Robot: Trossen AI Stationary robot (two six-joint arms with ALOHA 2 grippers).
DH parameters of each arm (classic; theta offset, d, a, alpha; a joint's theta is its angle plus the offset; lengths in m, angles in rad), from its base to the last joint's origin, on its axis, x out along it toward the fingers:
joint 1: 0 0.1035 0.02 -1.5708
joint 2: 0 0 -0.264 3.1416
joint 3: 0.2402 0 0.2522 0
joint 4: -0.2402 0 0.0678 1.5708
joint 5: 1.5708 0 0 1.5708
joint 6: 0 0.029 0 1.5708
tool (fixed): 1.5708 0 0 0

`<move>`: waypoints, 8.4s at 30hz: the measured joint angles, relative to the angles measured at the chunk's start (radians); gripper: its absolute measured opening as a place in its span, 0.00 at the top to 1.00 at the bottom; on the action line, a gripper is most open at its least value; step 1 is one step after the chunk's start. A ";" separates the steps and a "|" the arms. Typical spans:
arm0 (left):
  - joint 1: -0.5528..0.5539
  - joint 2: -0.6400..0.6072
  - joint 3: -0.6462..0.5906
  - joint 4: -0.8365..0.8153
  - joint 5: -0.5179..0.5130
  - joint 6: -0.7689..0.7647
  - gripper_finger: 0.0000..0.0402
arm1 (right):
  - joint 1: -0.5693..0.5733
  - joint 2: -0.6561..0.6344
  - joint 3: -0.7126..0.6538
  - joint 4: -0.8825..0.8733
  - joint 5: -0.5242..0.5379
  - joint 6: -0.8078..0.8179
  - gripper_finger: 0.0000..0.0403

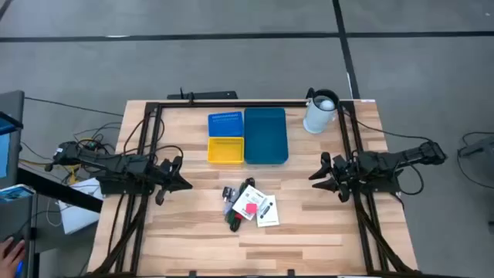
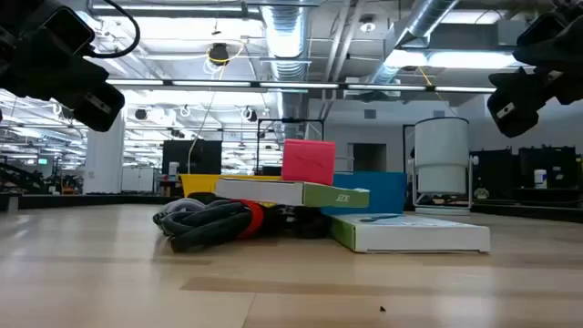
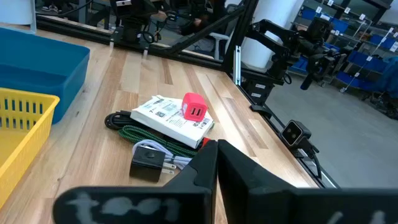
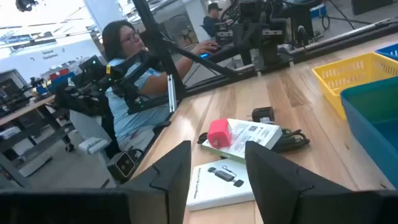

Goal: Pick and place items into bin

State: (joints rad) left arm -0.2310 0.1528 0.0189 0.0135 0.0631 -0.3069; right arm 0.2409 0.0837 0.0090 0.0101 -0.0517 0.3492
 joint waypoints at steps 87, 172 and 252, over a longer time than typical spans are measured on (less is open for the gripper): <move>0.000 0.000 0.000 0.000 0.000 0.000 1.00 | 0.000 0.000 0.000 0.000 0.000 0.000 0.66; 0.000 0.000 0.000 0.000 0.000 0.000 1.00 | -0.010 0.679 0.161 0.542 0.315 -0.481 0.43; 0.000 0.000 0.000 0.000 0.000 0.000 1.00 | 0.268 1.697 1.053 0.043 0.513 -0.260 0.43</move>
State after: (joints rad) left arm -0.2311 0.1525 0.0190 0.0135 0.0631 -0.3069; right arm 0.5085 1.7809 1.0616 0.0529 0.4613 0.0895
